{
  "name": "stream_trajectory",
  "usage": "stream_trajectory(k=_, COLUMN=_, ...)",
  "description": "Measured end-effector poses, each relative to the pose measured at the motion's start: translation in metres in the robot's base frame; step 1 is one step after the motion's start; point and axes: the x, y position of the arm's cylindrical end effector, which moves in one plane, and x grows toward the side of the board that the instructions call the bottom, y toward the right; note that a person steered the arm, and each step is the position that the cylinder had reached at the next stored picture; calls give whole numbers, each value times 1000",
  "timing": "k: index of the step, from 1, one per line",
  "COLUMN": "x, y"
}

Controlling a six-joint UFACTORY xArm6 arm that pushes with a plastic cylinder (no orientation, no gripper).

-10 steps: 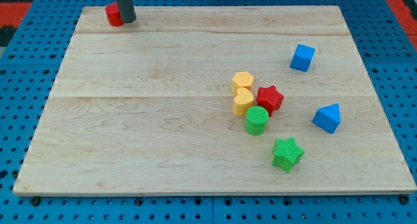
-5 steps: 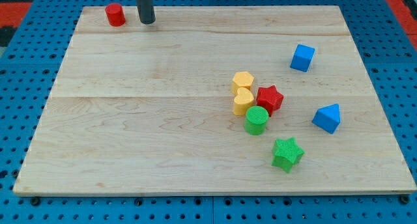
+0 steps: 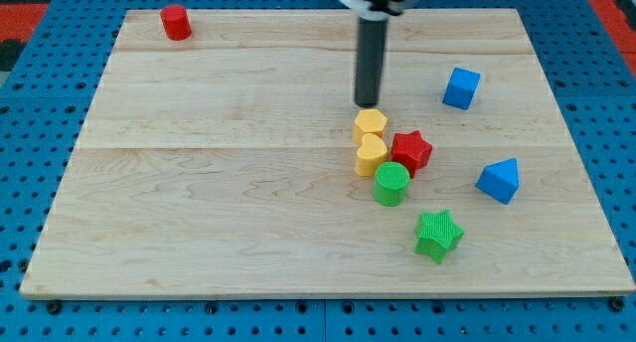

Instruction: Place your arm at the left side of the triangle

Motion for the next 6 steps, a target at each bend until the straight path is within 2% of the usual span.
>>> stream_trajectory(k=1, x=23, y=70)
stream_trajectory(k=2, x=91, y=99)
stream_trajectory(k=3, x=130, y=90)
stream_trajectory(k=6, x=135, y=74)
